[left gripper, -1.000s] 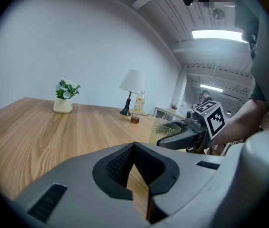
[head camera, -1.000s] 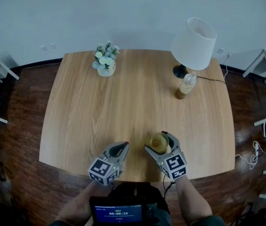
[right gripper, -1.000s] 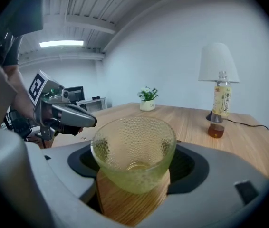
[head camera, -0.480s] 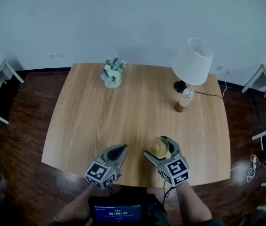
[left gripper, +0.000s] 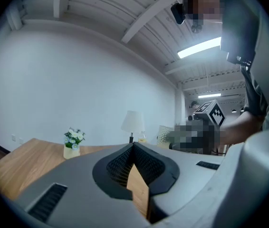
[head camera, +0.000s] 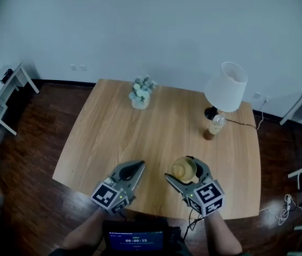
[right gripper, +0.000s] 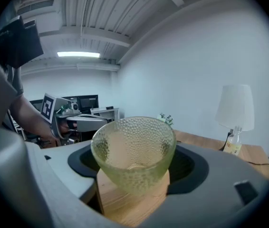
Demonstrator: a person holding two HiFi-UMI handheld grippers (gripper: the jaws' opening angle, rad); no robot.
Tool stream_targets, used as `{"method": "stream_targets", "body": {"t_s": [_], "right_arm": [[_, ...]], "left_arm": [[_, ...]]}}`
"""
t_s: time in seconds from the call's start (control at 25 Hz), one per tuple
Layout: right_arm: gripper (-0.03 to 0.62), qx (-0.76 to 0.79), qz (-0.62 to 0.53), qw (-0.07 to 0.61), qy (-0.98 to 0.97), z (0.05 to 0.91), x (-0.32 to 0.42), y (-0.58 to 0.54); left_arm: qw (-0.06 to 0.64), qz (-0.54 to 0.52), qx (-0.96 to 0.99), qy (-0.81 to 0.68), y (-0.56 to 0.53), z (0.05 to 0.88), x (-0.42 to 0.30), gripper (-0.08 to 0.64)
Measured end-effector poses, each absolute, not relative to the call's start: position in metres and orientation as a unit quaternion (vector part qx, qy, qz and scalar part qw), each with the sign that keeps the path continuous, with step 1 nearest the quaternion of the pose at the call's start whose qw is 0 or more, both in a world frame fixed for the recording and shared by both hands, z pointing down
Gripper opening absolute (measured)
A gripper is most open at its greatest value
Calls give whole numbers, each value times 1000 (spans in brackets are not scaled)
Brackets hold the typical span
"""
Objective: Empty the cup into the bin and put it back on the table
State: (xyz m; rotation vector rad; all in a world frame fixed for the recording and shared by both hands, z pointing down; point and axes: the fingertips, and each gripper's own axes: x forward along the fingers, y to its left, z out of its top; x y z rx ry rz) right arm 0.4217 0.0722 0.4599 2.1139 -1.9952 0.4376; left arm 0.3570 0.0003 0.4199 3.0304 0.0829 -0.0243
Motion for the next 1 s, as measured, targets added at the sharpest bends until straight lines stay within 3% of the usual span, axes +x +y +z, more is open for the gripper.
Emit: {"method": "stream_targets", "body": {"t_s": [0.56,1.0], "right_arm": [[399,683,130,111,-710,393,417,73],[399,644,127,126,-744,372,397,62]], "left_arm": [[-13,-103,994,16,3,324,333,-2],[-33,-108,992,-50,-3,315,298,-1]]}}
